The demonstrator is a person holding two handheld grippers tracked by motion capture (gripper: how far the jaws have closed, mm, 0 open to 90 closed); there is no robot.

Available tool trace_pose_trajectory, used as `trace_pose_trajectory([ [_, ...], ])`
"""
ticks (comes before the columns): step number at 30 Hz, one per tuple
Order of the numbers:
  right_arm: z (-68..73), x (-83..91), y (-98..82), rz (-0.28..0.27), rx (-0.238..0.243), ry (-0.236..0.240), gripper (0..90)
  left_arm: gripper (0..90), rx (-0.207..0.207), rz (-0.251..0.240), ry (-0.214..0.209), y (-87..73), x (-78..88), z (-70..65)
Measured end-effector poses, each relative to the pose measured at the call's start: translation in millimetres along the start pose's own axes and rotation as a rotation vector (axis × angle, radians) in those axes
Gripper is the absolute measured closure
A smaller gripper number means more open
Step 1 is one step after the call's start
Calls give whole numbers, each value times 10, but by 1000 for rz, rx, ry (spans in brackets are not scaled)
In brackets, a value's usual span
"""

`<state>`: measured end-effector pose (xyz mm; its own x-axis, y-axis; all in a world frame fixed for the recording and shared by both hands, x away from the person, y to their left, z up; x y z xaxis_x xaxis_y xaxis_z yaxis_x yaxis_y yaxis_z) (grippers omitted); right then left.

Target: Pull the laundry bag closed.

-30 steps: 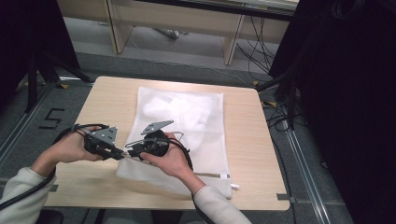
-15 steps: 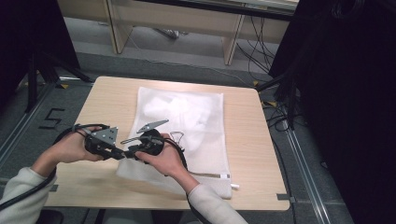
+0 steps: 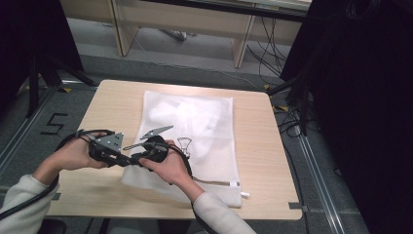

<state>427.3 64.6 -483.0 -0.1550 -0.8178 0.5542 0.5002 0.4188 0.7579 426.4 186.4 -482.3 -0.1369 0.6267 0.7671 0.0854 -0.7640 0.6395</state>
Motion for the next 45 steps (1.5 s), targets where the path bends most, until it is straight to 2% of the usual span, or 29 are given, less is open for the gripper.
trace_pose_trajectory([
  [4,21,-7,7,-3,38,0,816,813,23,-9,-2,-10,-13,-10],
  [6,22,-9,4,-4,59,-8,817,812,10,-6,-5,-13,-7,0],
  [9,47,15,-1,3,78,-15,819,812,14,-22,-8,-12,-8,1],
  [10,47,15,-1,3,78,-15,819,812,29,-22,-10,-14,0,-2],
  [12,44,18,2,-7,111,-21,820,813,30,-20,-16,-14,4,-3],
  [13,58,21,-3,-1,107,-18,820,813,30,-19,-15,-17,-2,-7],
  [14,70,16,-16,6,129,-24,821,816,16,-18,-17,-17,-9,-2],
  [15,70,16,-16,6,129,-24,821,816,32,-13,-19,-27,-18,-11],
  [16,72,14,-26,11,137,-30,821,817,17,-16,-22,-28,-24,-3],
  [19,80,20,-37,6,153,-36,822,820,17,-12,-24,-32,-19,-3],
  [20,90,5,-42,-11,145,-39,822,821,25,-15,-23,-31,-21,-6],
  [21,78,31,-39,6,162,-34,822,822,12,-9,-22,-35,-23,1],
  [22,83,39,-42,9,152,-35,822,825,25,14,-6,-70,-27,14],
  [23,74,58,-37,3,165,-30,822,827,26,21,4,-97,-24,38],
  [25,68,101,-44,12,166,-29,822,827,33,4,-8,-100,-17,34],
  [26,53,111,-45,5,172,-31,822,827,33,12,2,-91,-12,31],
  [27,58,118,-60,8,153,-29,822,827,17,21,1,-77,-17,31],
  [28,46,117,-65,9,161,-24,822,827,23,28,-4,-74,-33,20],
  [29,57,119,-75,14,135,-23,822,827,25,25,-2,-75,-40,19],
  [30,47,114,-75,9,146,-26,821,827,12,22,-4,-77,-41,29],
  [32,50,116,-79,8,142,-28,821,826,31,14,-2,-85,-35,26],
  [35,42,123,-71,9,156,-30,821,826,15,14,-2,-87,-18,47],
  [37,44,123,-69,12,170,-27,822,827,37,5,-2,-86,-24,35],
  [39,36,123,-78,14,193,-33,822,828,37,3,-3,-85,-19,31],
  [41,56,140,-96,15,162,-32,822,828,34,2,-3,-82,-16,32],
  [42,47,138,-101,9,174,-33,822,828,37,-2,-1,-77,-22,26],
  [43,54,129,-109,-2,161,-35,822,828,17,12,-1,-82,-21,41],
  [44,60,142,-116,10,152,-33,822,828,36,22,5,-103,-29,39],
  [45,41,156,-125,14,173,-41,822,828,42,18,2,-112,-28,42],
])
Point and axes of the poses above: each handheld gripper's, and its own axes: x roughly backward along the jaws, y roughly out of its top, z roughly to its left, the point moved 6 cm from there along -x, roughly forward along the jaws, and after that the axes turned 4 degrees about -z, right-handed, at the moved point
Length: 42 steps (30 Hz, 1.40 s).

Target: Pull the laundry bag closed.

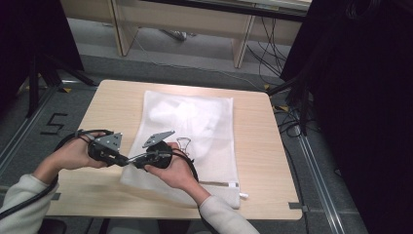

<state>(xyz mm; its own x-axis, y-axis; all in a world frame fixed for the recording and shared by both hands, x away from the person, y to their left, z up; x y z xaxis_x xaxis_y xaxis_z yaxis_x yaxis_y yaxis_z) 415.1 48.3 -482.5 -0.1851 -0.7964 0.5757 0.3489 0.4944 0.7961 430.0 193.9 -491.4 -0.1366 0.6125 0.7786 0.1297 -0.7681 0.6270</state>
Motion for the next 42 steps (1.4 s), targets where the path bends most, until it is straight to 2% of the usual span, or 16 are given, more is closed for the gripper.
trace_pose_trajectory([
  [1,9,-5,-8,-11,-14,4,822,828,-8,5,4,-8,8,12],
  [3,-8,15,-16,-6,1,12,822,828,-1,-4,3,5,5,2],
  [4,-4,19,-17,-6,-10,17,822,828,-5,3,0,9,7,2],
  [6,-9,27,-15,-6,-14,6,822,828,-6,2,-1,12,8,0],
  [7,-2,18,-10,-19,-18,6,822,828,-19,-6,3,16,12,9],
  [8,3,25,-10,-15,-20,7,822,828,-2,-9,2,12,13,1],
  [10,1,40,-15,-6,-13,10,822,828,-3,-10,0,13,17,2],
  [13,2,41,-25,-4,-3,13,822,829,-25,0,10,8,12,13],
  [15,0,47,-36,-2,1,13,822,829,-4,-2,6,-8,7,9],
  [19,-1,75,-60,-2,-23,9,822,829,-23,-4,7,10,12,17],
  [23,-16,95,-60,-6,-6,14,822,829,-4,-17,3,16,22,8],
  [26,-9,105,-69,0,-12,15,822,829,-17,-12,5,10,16,20],
  [28,-7,116,-91,7,-25,12,822,829,1,-8,1,-3,5,10],
  [34,-9,126,-107,5,-24,15,822,829,-7,-2,7,0,10,17],
  [35,-21,128,-107,3,-8,13,822,829,-4,-2,6,-6,10,19],
  [42,-24,154,-141,7,-28,11,822,829,-6,5,4,-7,-4,16],
])
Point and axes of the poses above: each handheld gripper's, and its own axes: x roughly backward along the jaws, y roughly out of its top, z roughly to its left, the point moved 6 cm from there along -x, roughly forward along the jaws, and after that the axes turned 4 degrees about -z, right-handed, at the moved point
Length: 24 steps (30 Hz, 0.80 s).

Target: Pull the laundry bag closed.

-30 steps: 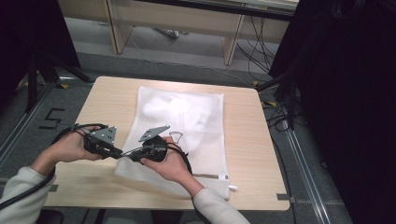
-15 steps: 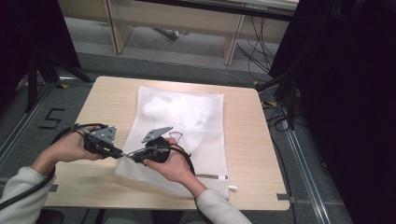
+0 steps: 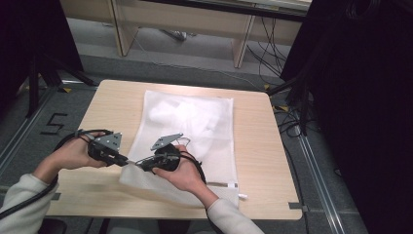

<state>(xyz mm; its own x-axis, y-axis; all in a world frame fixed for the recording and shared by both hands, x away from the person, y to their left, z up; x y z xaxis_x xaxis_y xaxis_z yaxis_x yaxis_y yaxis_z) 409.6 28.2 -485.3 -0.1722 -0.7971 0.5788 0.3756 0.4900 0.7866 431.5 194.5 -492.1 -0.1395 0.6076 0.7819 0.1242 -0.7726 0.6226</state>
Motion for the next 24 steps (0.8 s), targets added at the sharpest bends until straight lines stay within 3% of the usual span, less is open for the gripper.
trace_pose_trajectory([
  [3,-11,-1,-16,4,22,3,822,829,-3,-13,-2,-1,2,7],
  [5,-4,15,-22,1,-1,0,822,828,-1,-11,-5,-2,0,3],
  [17,-30,48,-62,11,-8,8,822,828,-14,-7,-4,-2,6,12],
  [24,-21,62,-91,26,-14,10,822,828,6,-7,-11,-5,-2,-7],
])
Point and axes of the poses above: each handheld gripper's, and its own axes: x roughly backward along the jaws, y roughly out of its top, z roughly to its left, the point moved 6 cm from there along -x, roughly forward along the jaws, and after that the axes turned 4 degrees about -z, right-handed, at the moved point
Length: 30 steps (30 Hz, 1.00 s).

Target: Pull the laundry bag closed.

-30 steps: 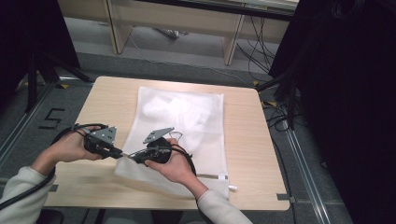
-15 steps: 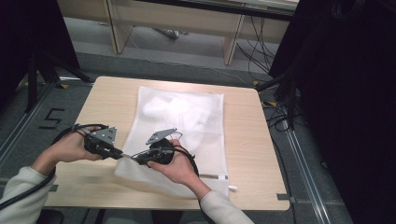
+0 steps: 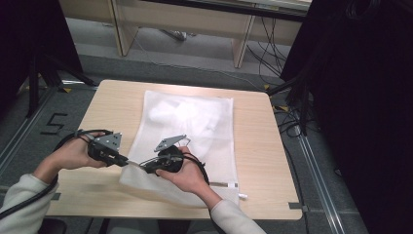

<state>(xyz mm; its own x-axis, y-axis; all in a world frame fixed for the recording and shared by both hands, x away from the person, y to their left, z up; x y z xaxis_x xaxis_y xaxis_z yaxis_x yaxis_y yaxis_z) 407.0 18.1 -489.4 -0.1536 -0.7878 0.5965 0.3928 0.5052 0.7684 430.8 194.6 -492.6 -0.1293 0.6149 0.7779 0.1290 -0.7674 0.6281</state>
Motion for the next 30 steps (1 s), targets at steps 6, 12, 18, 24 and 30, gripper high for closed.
trace_pose_trajectory([
  [6,-22,25,-43,-2,0,3,822,828,-8,3,-1,5,-7,6],
  [12,-24,51,-81,8,-13,5,822,828,-5,-4,-6,-5,-17,8],
  [18,-39,62,-97,-6,-1,-5,822,828,-7,-4,-6,-3,-17,11],
  [24,-56,97,-135,5,-8,5,822,828,-4,3,-5,-2,-25,7],
  [30,-62,138,-152,16,-9,-1,822,828,5,-8,-10,-2,-23,-3],
])
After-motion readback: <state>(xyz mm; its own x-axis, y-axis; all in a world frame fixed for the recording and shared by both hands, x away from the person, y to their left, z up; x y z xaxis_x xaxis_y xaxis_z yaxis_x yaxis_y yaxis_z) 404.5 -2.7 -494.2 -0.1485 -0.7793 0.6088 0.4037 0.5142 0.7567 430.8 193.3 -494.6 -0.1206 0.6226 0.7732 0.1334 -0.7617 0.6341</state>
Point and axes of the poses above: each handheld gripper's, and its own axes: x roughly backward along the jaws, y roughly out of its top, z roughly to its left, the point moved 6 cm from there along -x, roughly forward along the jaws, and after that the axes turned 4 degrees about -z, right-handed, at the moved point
